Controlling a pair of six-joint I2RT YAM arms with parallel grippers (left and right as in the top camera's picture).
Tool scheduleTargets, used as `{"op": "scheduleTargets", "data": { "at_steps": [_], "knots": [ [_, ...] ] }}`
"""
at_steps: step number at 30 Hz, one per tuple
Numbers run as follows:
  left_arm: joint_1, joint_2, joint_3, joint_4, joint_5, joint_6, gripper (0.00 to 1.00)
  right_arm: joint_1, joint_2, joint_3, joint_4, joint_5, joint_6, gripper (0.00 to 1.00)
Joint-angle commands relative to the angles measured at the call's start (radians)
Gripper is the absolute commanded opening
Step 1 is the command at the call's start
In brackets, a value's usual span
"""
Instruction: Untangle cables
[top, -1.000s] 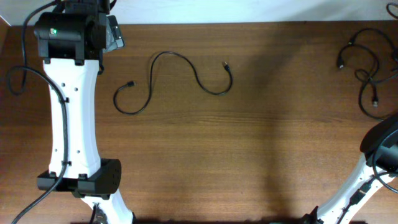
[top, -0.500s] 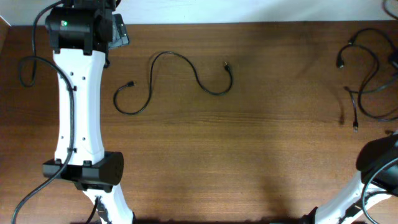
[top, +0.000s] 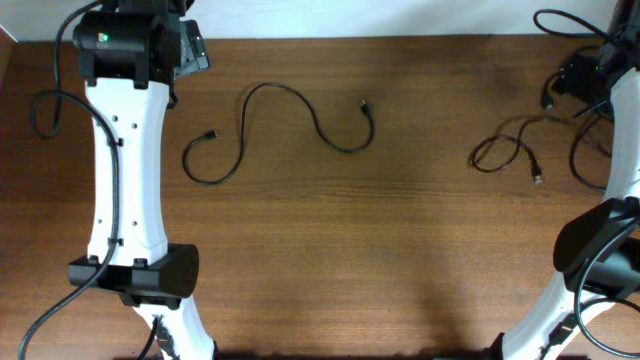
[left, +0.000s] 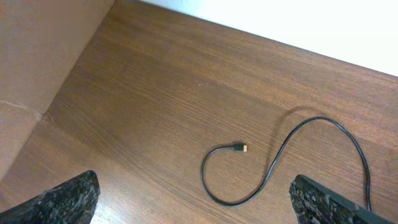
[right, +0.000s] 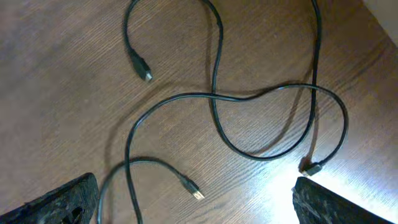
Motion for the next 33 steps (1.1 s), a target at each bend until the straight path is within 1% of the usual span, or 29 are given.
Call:
{"op": "scheduleTargets", "data": {
  "at_steps": [1,3,4,6,7,9,10,11,13,17,19,23,25,29,30,33],
  "knots": [
    [0.006,0.001,0.003,0.008,0.006,0.009,0.99,0.005,-0.063,0.076,0.006,-0.053,-0.109,0.99],
    [0.006,0.001,0.003,0.014,0.007,0.009,0.99,0.032,-0.136,0.121,0.017,-0.286,-0.299,0.99],
    [0.006,0.000,0.003,0.016,0.007,0.009,0.99,0.064,-0.166,0.121,0.033,-0.449,-0.425,0.99],
    [0.006,0.000,0.003,0.014,0.007,0.009,0.99,0.158,-0.169,0.120,0.052,-0.673,-0.617,0.99],
    [0.006,0.000,0.003,0.014,0.007,0.009,0.99,0.233,-0.154,0.120,0.053,-0.749,-0.740,0.99],
    [0.006,0.000,0.003,0.014,0.007,0.008,0.99,0.359,-0.134,0.120,0.049,-0.761,-0.885,0.99],
    [0.006,0.000,0.003,0.014,0.007,0.008,0.99,0.436,-0.114,0.120,0.050,-0.753,-0.927,0.99],
    [0.006,0.000,0.003,0.014,0.006,0.008,0.99,0.477,-0.097,0.120,0.052,-0.732,-0.935,0.99],
    [0.006,0.000,0.003,0.015,0.006,0.008,0.99,0.571,0.024,0.120,0.072,-0.678,-0.935,0.99],
    [0.006,0.000,0.003,0.018,-0.005,0.031,0.99,0.647,0.265,0.120,0.076,-0.682,-0.967,0.99],
    [0.006,0.000,0.003,0.019,-0.005,0.031,0.99,0.676,0.354,0.120,0.076,-0.683,-0.968,0.99],
    [0.006,0.000,0.003,0.018,-0.005,0.031,0.99,0.719,0.380,0.092,0.092,-0.705,-0.969,0.99],
    [0.006,0.000,0.003,0.014,-0.005,0.031,0.99,0.724,0.381,0.005,0.143,-0.701,-0.968,0.99],
    [0.006,0.000,0.003,0.009,-0.005,0.031,0.99,0.724,0.381,-0.101,0.194,-0.697,-0.968,0.99],
    [0.006,0.000,0.003,0.010,-0.005,0.031,0.99,0.724,0.381,-0.106,0.201,-0.697,-0.968,0.04],
    [0.006,0.000,0.003,0.005,-0.005,0.031,0.99,0.723,0.381,-0.106,0.210,-0.697,-0.968,0.04]
  ]
}}
